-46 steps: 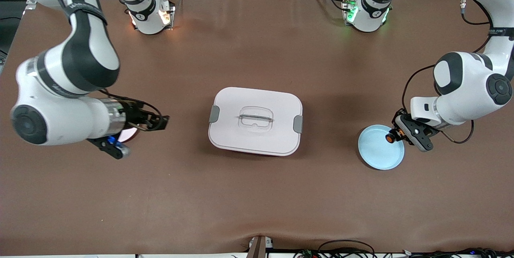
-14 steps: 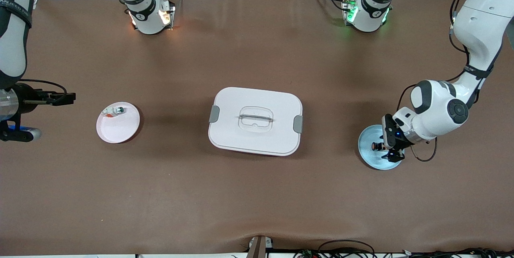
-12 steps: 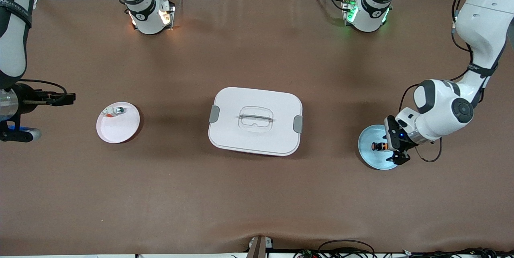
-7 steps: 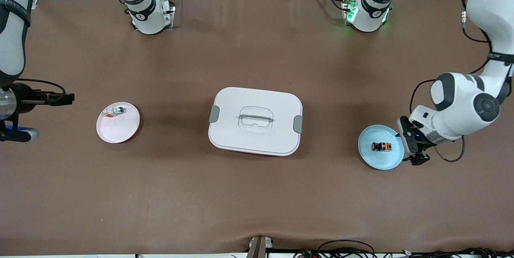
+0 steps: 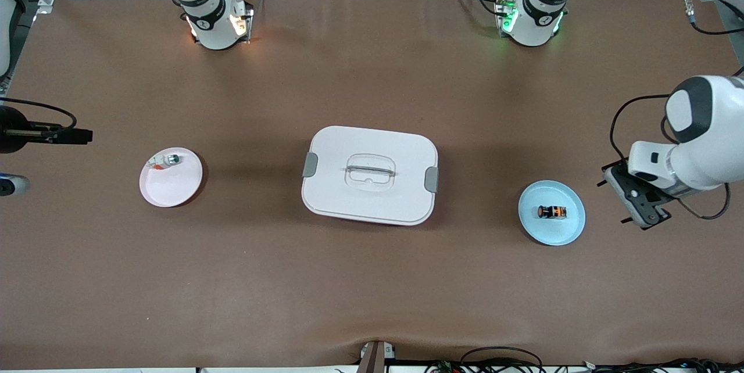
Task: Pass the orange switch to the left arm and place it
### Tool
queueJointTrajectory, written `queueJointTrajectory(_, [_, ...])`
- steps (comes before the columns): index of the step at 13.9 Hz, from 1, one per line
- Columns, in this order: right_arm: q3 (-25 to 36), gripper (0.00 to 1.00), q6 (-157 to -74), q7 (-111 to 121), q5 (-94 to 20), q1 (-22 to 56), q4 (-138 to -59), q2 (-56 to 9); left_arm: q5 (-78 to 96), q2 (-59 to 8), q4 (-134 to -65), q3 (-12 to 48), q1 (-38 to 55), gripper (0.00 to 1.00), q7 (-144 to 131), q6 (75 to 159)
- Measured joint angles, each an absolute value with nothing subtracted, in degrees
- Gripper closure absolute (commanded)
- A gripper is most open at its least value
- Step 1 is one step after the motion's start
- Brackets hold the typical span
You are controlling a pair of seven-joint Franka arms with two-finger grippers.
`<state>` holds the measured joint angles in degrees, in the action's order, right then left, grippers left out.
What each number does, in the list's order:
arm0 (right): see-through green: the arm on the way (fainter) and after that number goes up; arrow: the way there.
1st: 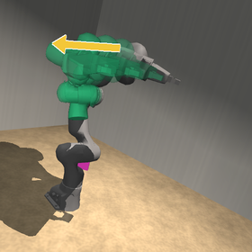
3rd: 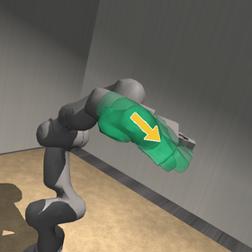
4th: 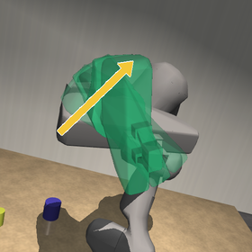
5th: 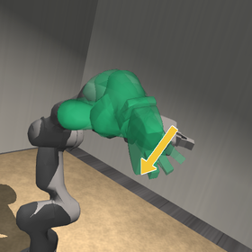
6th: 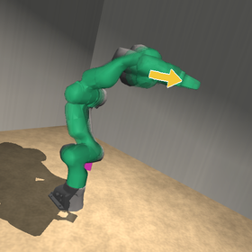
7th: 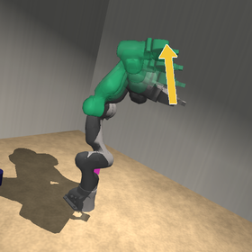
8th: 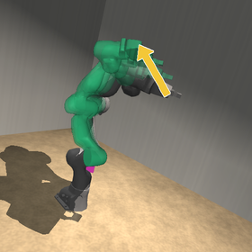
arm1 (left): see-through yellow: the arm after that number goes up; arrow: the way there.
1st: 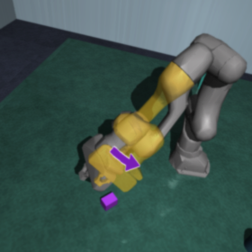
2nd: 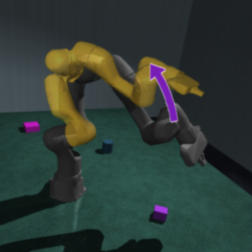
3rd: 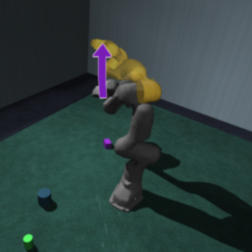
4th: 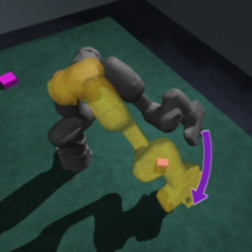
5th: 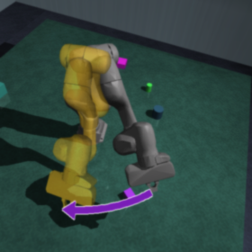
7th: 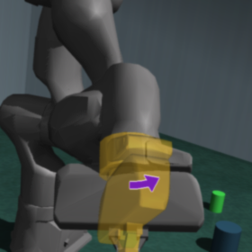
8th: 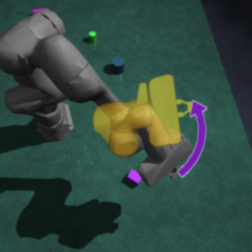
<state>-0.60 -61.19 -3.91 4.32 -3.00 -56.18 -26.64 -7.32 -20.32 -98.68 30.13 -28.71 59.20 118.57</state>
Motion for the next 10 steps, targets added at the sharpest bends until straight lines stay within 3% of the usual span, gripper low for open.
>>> queueJointTrajectory(10, [-0.71,0.0,-61.12,-3.72,-2.83,-10.04,-56.13,-24.3,-1.77,-16.82,-89.52,30.24,-28.7,0.0,38.55,104.1])
